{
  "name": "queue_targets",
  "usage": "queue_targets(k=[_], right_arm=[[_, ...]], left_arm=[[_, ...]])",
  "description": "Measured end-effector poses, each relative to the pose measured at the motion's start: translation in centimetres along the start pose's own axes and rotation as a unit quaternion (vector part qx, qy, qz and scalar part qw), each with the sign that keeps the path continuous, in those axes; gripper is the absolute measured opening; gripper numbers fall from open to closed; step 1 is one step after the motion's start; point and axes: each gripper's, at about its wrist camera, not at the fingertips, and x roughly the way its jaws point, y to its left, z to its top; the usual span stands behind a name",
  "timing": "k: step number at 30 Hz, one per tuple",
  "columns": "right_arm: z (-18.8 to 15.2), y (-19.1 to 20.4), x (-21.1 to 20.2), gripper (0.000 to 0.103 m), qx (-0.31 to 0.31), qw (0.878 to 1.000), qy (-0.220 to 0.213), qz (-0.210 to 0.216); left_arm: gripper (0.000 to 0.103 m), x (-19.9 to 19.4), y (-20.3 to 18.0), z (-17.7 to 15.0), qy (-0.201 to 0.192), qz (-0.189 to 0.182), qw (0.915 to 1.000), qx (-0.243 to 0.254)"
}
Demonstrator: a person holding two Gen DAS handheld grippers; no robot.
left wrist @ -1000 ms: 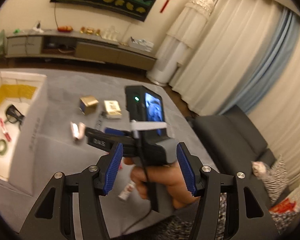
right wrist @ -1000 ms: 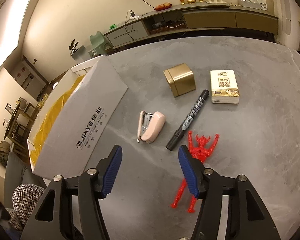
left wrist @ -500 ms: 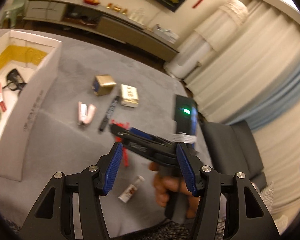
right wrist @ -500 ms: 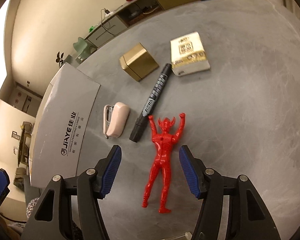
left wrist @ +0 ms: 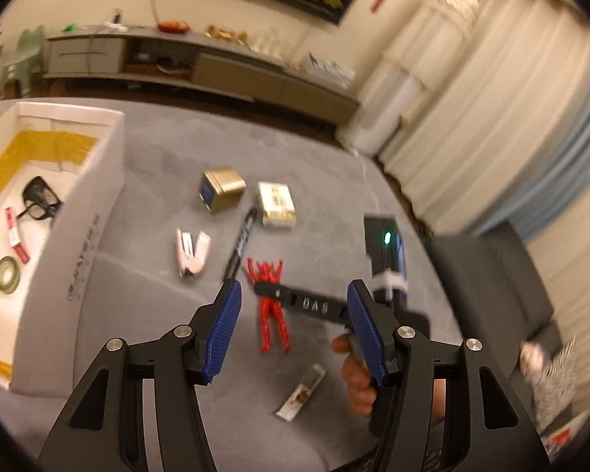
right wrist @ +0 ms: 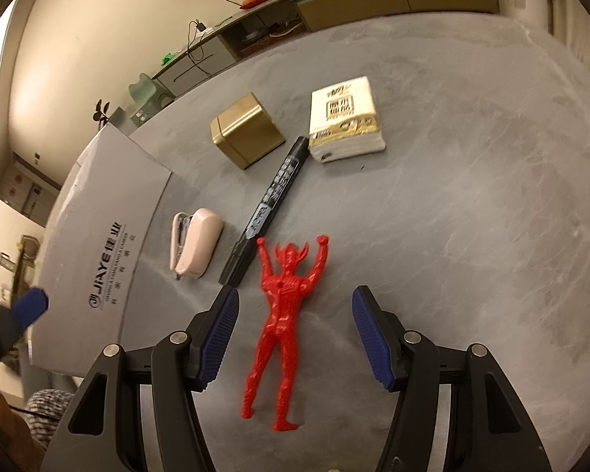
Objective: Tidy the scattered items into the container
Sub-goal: 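Move the left gripper toward the pink stapler while the right gripper approaches the red toy figure, then grasp the pink stapler with the left gripper while the right gripper grasps the red figure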
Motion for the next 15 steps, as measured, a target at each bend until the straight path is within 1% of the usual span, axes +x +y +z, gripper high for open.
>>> queue_targets(k=[3,6,8,12,15], right_arm=[[0.0,0.4,0.5,0.061,-0.013,1.000,0.001,-0.003],[-0.1,0.7,1.0,0.061,-0.029,1.000,0.002,-0.009],[-0.2,1.3,1.3,0.061,-0.051,0.998,-0.001,-0.020],[-0.7,2.5,1.8,0.061,-0.103,0.993,-0.010,-0.051],[-1.1,2.8,1.8,0.058,-0.128,0.989,-0.014,-0.066]], left_arm=[[0.059,1.2,1.2,0.3,0.004,0.029,0.9996,-0.002],[0.059,2.4,3.0,1.0,0.000,0.066,0.9978,-0.011],[0.059,3.2,3.8,1.2,0.005,0.078,0.9968,-0.012],[0.059,5.2,5.3,1.4,0.011,0.118,0.9928,-0.014],[0.059,6.8,5.6,1.3,0.023,0.129,0.9914,-0.008]])
